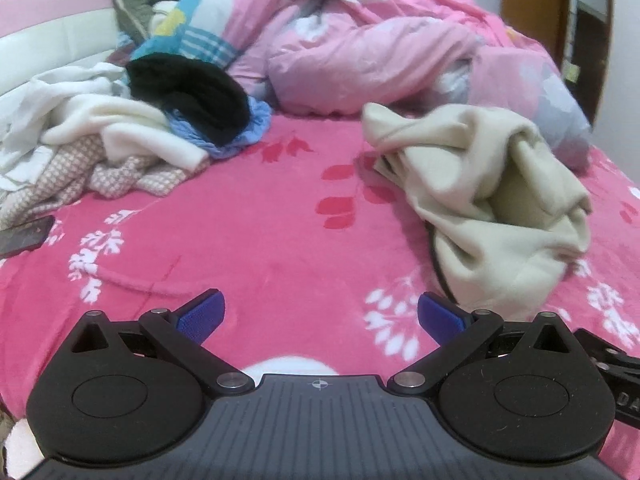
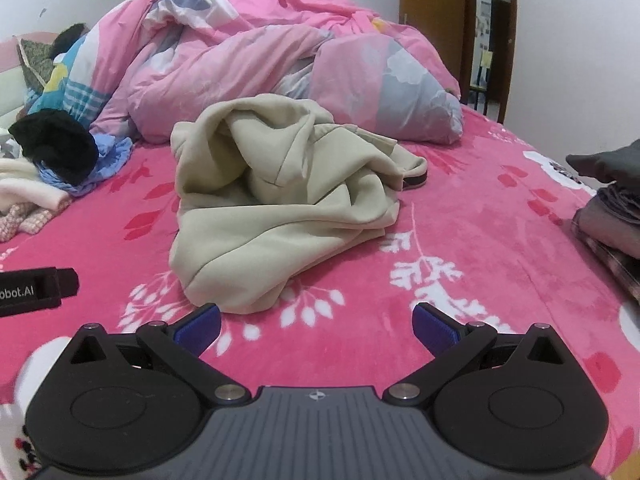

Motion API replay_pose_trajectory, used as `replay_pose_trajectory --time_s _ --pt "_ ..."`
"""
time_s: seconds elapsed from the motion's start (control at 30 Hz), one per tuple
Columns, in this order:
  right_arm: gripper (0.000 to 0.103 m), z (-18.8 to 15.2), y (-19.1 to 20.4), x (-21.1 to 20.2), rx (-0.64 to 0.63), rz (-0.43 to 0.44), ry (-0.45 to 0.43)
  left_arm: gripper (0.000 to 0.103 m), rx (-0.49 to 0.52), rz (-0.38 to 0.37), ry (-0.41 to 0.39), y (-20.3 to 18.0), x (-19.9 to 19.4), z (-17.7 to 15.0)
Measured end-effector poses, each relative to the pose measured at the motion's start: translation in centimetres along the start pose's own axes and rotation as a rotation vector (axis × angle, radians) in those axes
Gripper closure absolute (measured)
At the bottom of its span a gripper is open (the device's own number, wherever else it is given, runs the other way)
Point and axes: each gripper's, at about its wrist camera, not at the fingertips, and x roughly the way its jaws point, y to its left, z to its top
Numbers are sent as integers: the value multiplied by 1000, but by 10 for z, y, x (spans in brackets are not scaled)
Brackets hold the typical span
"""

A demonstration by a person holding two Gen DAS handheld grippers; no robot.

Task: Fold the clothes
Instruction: 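Move both grippers toward the crumpled beige hoodie on the bed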

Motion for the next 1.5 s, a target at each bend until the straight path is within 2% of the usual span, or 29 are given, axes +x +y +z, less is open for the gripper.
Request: replay_pose_trajectory --time_s 0.27,0.43,0.73,1.33,1.5 --pt "0 2 -4 -17 -1 -7 2 0 -6 -10 17 -3 -17 2" --pt "0 3 -5 -22 -4 -3 -6 0 30 -9 -6 -8 -24 1" --pt "0 3 -4 -27 -10 -7 -15 0 61 14 -11 -12 -27 0" --pt "0 11 -11 -24 -6 -25 -34 0 88 9 -30 -18 -23 5" --pt "0 15 -19 -20 0 6 -74 0 105 -41 -59 -19 -16 8"
